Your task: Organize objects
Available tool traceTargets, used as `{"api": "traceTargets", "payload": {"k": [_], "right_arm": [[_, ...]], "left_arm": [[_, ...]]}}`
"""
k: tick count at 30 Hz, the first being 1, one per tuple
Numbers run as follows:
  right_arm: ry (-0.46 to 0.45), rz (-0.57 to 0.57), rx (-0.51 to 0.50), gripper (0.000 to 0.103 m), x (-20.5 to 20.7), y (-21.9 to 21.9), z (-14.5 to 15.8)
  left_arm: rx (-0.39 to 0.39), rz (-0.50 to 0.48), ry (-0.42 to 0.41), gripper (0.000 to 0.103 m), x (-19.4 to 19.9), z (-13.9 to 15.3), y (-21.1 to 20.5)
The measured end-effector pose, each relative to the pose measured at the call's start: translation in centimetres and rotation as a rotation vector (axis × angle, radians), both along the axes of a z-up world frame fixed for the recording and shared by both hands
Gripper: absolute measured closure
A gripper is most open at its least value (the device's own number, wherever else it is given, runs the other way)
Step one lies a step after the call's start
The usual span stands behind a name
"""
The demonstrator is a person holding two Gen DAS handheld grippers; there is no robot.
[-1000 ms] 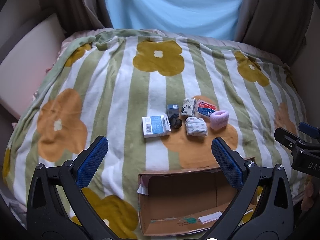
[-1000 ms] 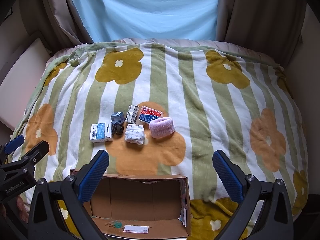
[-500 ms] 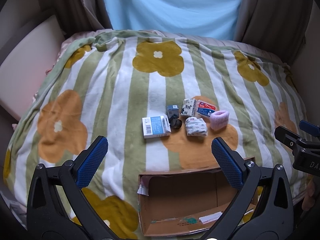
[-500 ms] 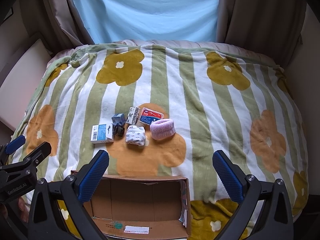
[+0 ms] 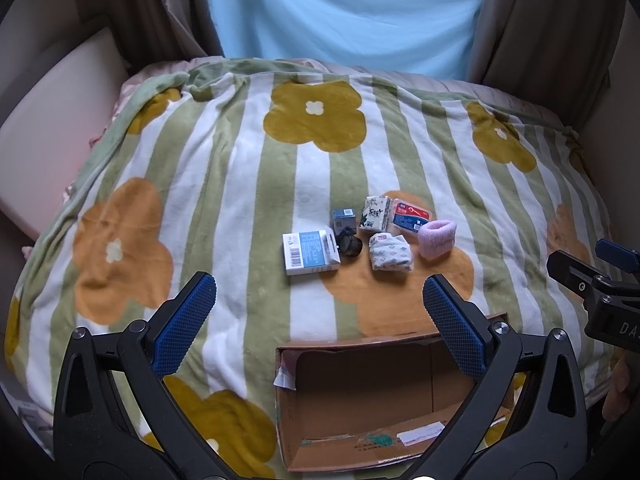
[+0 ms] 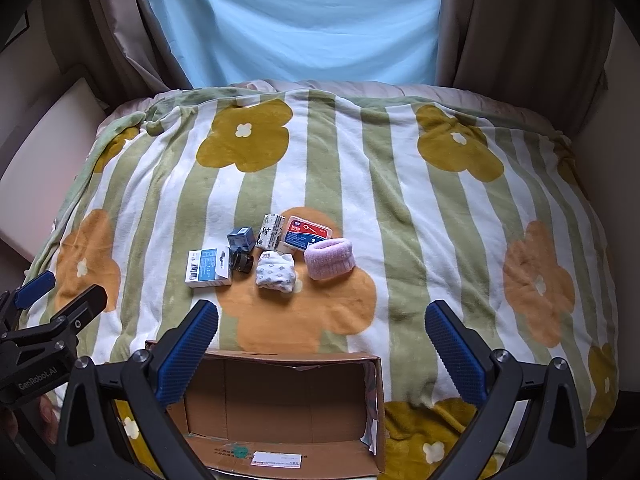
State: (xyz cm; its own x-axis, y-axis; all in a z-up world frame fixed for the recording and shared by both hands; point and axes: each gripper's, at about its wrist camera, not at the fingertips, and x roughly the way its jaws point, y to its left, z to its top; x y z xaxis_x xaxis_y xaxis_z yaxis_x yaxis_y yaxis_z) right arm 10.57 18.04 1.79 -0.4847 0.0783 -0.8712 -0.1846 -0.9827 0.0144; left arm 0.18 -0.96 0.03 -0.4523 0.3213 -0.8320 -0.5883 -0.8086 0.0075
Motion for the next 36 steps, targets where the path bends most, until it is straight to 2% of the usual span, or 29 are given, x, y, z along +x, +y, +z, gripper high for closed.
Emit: {"api": "traceTargets", "payload": {"k": [9, 14, 34, 36], "right_arm": [[0.010, 0.028, 0.002, 0.000, -0.2, -0.6, 0.3], [0.024, 0.036, -0.005, 0.000, 0.2, -0.7, 0.2], [0.037, 0.069, -0.047, 0.000, 1.2, 0.6, -1.0], [0.044, 0.076, -0.053, 0.000, 1.3, 0.8, -0.9]], "left_arm": [[0.001, -0.012, 0.000, 0.000, 0.0, -0.1, -0.1], [-0.002, -0.077, 0.000, 0.000, 0.0, 0.0, -0.1], [-0.010, -0.173, -0.039, 0.000, -0.2, -0.4, -0.5], [-0.011, -0.207, -0.041, 0.000, -0.6, -0.5, -0.4]]}}
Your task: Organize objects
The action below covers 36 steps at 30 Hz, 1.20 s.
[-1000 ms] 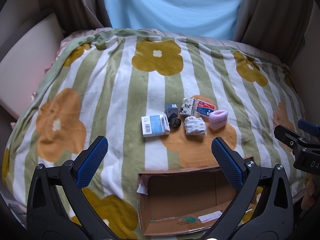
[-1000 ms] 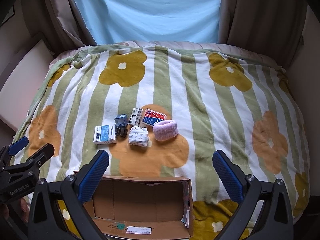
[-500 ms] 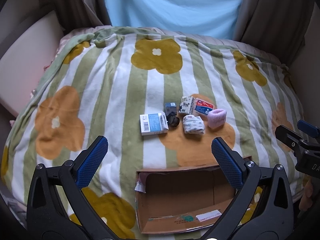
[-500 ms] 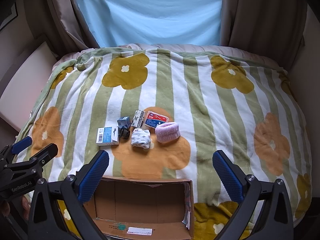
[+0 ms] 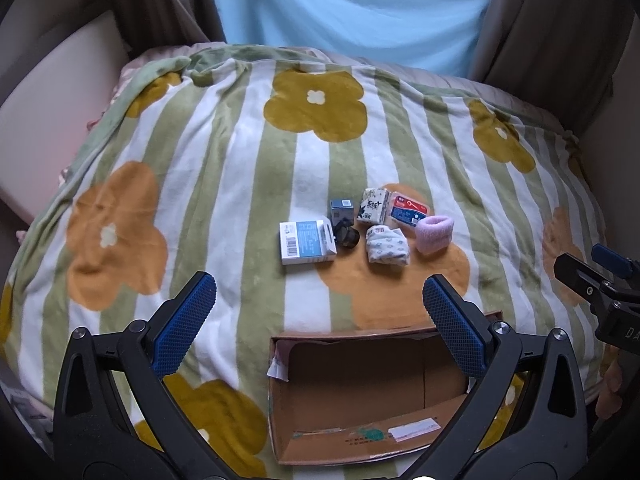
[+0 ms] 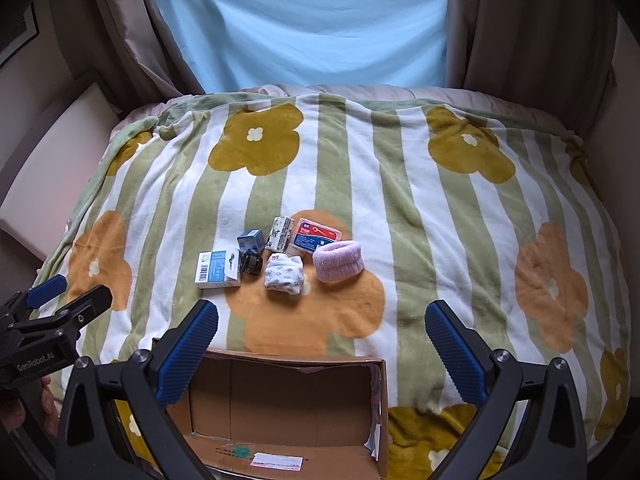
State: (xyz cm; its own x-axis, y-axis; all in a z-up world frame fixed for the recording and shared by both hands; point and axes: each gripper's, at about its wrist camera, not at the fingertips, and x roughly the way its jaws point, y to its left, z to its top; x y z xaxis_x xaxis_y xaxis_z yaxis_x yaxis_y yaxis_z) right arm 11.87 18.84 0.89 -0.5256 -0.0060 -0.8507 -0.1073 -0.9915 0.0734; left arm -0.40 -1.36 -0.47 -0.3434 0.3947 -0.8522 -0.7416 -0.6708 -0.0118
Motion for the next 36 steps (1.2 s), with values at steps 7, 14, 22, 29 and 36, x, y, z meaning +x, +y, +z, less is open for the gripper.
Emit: {"api": "traceTargets", "payload": {"k": [7, 14, 22, 29, 36], "right_arm": [[0.001, 0.048, -0.011, 0.000, -1.2, 1.3, -0.9], [-0.043, 0.099, -0.021, 0.000, -4.4, 3.2, -5.0], [-0.120, 0.160, -0.002, 0.000, -9.0, 4.4, -10.7], [-0.204, 0.237, -0.019, 0.000, -12.8, 4.8, -16.4], [-0.265, 0.262, -0.039, 0.005, -15.3, 4.8, -20.3]], "left_arm": [[-0.047, -0.096, -0.066, 0.000, -3.0, -2.4, 1.9], [-0.169, -0.203, -0.137, 0.000, -6.4, -8.4, 7.5], [-0.414, -0.203, -0.198, 0.000, -9.4, -18.6, 12.8], [-0.521, -0.192, -0.214, 0.000, -10.8, -24.8, 14.8], [-0.548, -0.177, -0.254, 0.000, -12.2, -28.5, 15.7]]}}
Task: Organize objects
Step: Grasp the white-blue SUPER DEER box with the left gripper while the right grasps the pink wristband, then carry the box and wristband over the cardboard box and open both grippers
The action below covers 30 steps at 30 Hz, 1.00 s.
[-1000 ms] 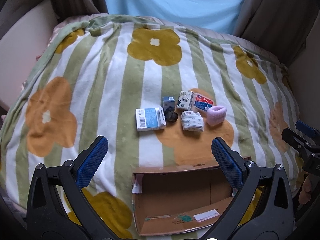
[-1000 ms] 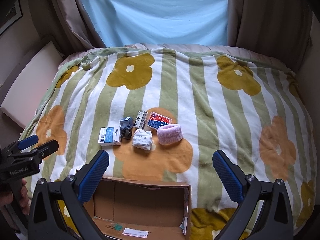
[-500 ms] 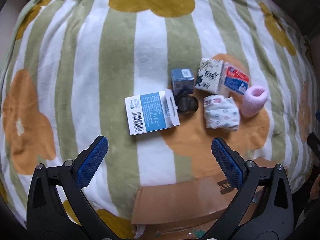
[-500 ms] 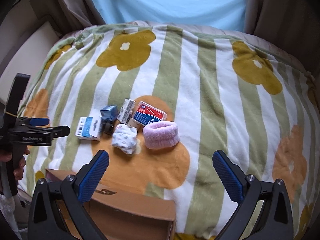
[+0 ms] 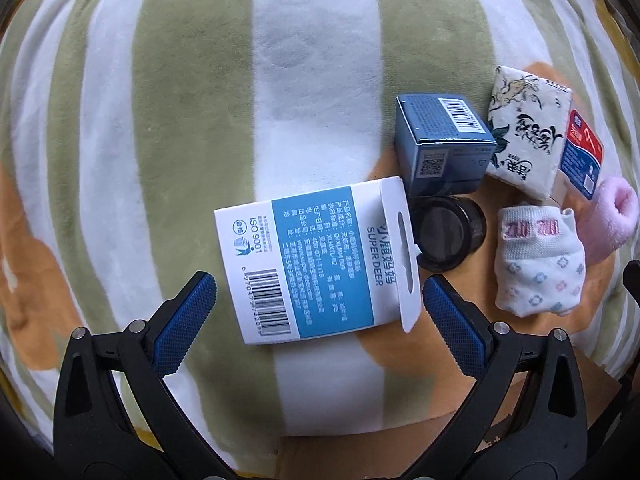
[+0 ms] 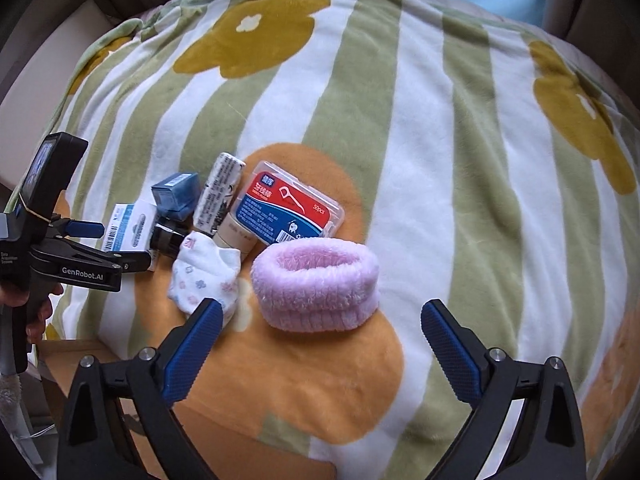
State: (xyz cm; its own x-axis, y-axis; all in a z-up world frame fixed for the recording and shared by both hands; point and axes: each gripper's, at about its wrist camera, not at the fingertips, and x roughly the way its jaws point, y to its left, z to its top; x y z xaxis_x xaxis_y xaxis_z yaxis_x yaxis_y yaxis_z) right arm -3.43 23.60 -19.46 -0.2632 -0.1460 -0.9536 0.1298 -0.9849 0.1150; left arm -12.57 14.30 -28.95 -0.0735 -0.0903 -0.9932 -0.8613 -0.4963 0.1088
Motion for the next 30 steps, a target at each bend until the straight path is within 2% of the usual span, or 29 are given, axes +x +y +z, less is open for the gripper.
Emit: {"api": "traceTargets", "payload": {"k": [5, 8, 12, 13, 17, 22, 25, 30], "right_arm": [[-0.041, 0.008, 0.005, 0.007, -1.0, -0.2, -2.0], [-0.065, 0.010, -0.004, 0.015, -1.3, -0.3, -2.9], [-0.082, 0.009, -0.016, 0.030, -1.4, -0.5, -3.3], [-0.085, 0.005, -0.016, 0.030, -1.3, -0.5, -3.4], [-0.085, -0.010, -0.018, 0.038, -1.0, -0.6, -3.4], [-0.075, -0.012, -0.018, 0.056, -0.1, -1.3, -2.8], [-0.068, -0.017, -0.014, 0.064, 0.6, -1.7, -2.3], [-0.037, -0.043, -0.018, 0.067, 1.7, -1.8, -0.5]], "left_arm": [[-0.014, -0.018, -0.019, 0.003, -0.3, -1.6, 0.2], [-0.003, -0.023, -0.044, 0.010, -0.4, -2.1, 0.4], [0.007, -0.058, -0.045, 0.012, -0.1, -2.4, 0.5], [0.010, -0.063, -0.048, 0.012, -0.1, -2.5, 0.5], [0.029, -0.085, -0.060, 0.012, -0.2, -2.6, 0.3], [0.067, -0.094, -0.065, 0.013, -0.1, -2.0, 0.2], [0.091, -0.103, -0.069, 0.013, 0.0, -1.6, 0.1], [0.121, -0.122, -0.067, 0.013, 0.4, -1.1, -0.5]]}}
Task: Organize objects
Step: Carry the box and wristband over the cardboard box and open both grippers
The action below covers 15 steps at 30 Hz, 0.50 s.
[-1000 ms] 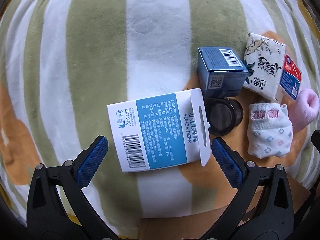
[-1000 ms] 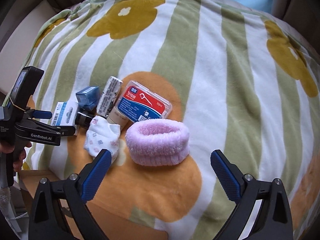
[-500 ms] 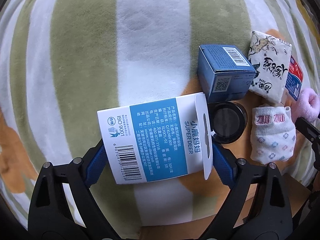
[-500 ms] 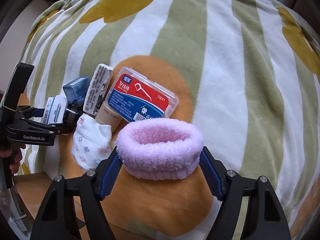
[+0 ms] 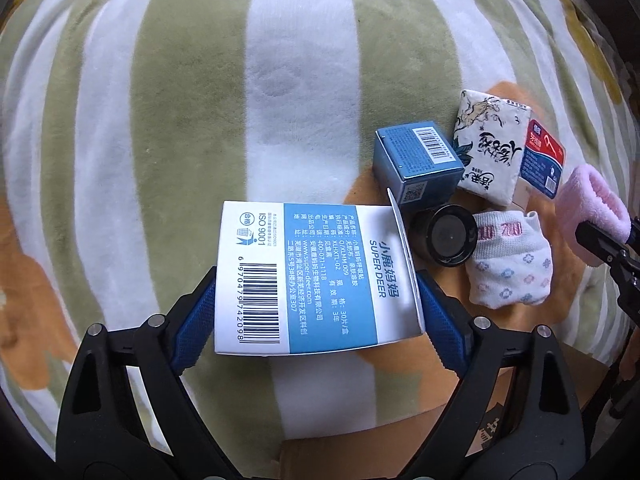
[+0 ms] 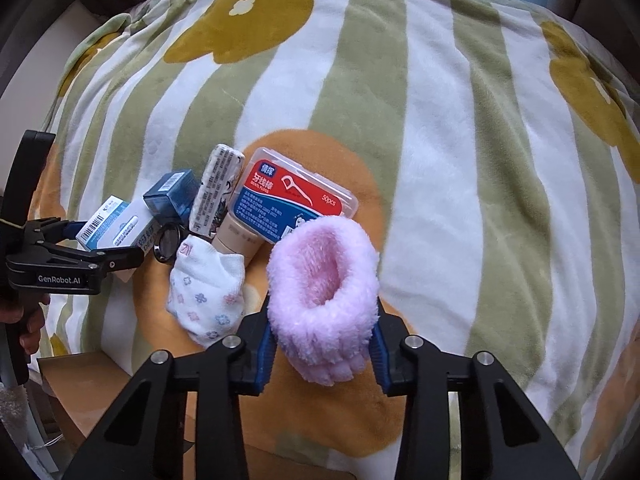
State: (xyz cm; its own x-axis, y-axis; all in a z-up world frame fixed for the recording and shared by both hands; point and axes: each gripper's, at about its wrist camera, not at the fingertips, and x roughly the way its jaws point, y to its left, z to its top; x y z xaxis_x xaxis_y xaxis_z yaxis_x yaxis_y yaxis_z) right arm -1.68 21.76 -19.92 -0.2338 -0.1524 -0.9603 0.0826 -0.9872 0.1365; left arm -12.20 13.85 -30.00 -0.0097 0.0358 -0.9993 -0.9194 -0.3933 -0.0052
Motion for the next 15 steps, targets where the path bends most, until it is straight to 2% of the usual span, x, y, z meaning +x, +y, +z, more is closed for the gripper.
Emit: {"api": "traceTargets", "payload": {"k": [5, 8, 9, 11, 12, 14, 15], "right_arm": [[0.044, 0.002, -0.007, 0.067, 0.8, 0.1, 2.3], [0.069, -0.001, -0.008, 0.067, -1.0, -0.7, 3.8], [0.079, -0.004, -0.010, 0.067, -0.6, -0.8, 4.4], [0.098, -0.011, -0.015, 0.067, -1.4, -2.1, 5.1], [0.106, -0.014, -0.017, 0.067, -1.3, -2.4, 5.7], [0.123, -0.017, -0.021, 0.067, -0.9, -3.3, 7.0], [0.128, -0.019, -0.022, 0.067, -0.8, -3.9, 7.5]], "left_arm": [[0.054, -0.002, 0.000, 0.013, 0.4, 1.1, -0.9], [0.097, -0.004, -0.003, 0.013, 0.8, 2.5, -1.5], [0.117, -0.008, -0.003, 0.013, 2.6, 4.3, -2.2], [0.148, -0.012, -0.006, 0.013, 2.4, 9.8, -1.4], [0.169, -0.015, -0.010, 0.013, 1.9, 11.2, -1.5], [0.211, -0.018, -0.018, 0.013, 2.1, 14.6, -4.4], [0.235, -0.020, -0.018, 0.013, 2.2, 15.7, -4.2]]}}
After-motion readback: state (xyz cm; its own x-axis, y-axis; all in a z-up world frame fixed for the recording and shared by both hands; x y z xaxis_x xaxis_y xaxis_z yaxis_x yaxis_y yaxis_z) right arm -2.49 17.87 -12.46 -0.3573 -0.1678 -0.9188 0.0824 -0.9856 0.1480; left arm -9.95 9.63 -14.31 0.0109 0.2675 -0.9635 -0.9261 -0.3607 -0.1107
